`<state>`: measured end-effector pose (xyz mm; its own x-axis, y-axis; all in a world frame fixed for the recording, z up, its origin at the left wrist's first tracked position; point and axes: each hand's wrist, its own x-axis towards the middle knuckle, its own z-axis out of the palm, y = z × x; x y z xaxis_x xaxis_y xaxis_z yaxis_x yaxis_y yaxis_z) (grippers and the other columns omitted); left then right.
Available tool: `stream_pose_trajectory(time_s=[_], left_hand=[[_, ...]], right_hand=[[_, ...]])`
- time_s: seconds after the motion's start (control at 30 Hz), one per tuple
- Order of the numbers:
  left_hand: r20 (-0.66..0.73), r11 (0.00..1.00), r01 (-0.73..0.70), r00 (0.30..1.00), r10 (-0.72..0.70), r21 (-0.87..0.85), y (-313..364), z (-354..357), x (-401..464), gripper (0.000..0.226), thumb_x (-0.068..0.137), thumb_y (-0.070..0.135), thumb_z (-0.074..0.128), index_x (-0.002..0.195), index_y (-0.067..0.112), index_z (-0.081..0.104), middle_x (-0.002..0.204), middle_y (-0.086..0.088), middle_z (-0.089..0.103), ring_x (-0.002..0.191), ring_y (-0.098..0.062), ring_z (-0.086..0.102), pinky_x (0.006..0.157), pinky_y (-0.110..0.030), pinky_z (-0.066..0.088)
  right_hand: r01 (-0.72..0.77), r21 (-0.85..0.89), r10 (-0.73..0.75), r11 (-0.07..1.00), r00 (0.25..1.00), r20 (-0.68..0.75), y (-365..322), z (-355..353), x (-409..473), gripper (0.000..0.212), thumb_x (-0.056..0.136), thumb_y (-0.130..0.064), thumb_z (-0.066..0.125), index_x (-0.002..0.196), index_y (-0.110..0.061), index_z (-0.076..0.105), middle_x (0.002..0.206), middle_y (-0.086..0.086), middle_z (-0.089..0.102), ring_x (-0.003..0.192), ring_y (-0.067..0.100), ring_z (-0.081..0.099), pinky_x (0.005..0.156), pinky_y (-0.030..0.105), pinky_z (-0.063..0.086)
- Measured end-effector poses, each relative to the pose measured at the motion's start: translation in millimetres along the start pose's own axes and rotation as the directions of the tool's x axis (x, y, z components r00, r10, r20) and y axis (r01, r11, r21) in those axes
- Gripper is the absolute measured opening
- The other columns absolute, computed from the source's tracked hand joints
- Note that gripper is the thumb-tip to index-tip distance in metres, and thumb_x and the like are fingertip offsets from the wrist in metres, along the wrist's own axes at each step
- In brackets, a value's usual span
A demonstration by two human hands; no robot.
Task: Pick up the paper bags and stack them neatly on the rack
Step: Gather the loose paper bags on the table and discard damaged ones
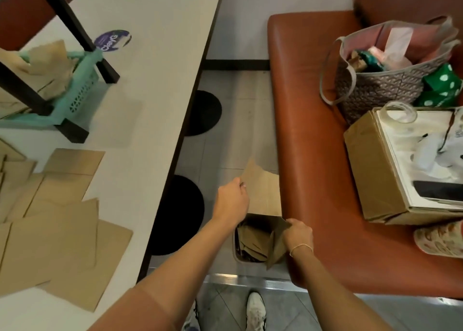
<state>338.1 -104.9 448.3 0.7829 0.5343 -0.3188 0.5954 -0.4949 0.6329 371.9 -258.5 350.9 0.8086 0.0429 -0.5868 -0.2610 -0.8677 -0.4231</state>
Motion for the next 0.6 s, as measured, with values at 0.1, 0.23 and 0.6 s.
stream_pose_trajectory(time_s=[0.1, 0.23, 0.6], left_hand=[[-0.005, 0.999, 0.044, 0.999, -0.044, 0.027, -11.3, 7.9, 1.2, 0.028, 0.101, 0.02, 0.034, 0.097, 0.002, 0.055, 0.085, -0.012, 0.058, 0.074, -0.023, 0.053, 0.064, -0.03, 0.041], [-0.014, 0.994, 0.108, 0.994, -0.107, 0.037, -26.0, 14.3, 2.3, 0.028, 0.102, 0.021, 0.033, 0.095, 0.003, 0.053, 0.085, -0.012, 0.057, 0.071, -0.021, 0.052, 0.06, -0.028, 0.04], [0.181, 0.956, 0.294, 0.94, -0.291, 0.009, -38.7, 30.5, 0.5, 0.033, 0.101, 0.015, 0.031, 0.117, -0.002, 0.055, 0.121, -0.02, 0.057, 0.109, -0.032, 0.055, 0.085, -0.031, 0.048]], right_hand=[[0.025, -0.021, -0.024, 0.999, 1.0, 0.012, 2.7, 4.7, 5.6, 0.034, 0.092, -0.002, 0.041, 0.119, -0.006, 0.062, 0.12, 0.02, 0.061, 0.109, 0.035, 0.056, 0.088, 0.03, 0.044], [0.021, -0.028, -0.02, 0.999, 0.999, 0.034, 7.9, 8.8, 8.4, 0.043, 0.089, 0.004, 0.04, 0.127, -0.008, 0.057, 0.124, 0.018, 0.059, 0.112, 0.033, 0.056, 0.094, 0.031, 0.044], [0.212, 0.109, -0.238, 0.971, 0.89, 0.388, -19.4, 3.4, -6.2, 0.057, 0.082, -0.011, 0.061, 0.136, -0.02, 0.045, 0.109, 0.001, 0.06, 0.096, 0.013, 0.056, 0.08, 0.017, 0.045]])
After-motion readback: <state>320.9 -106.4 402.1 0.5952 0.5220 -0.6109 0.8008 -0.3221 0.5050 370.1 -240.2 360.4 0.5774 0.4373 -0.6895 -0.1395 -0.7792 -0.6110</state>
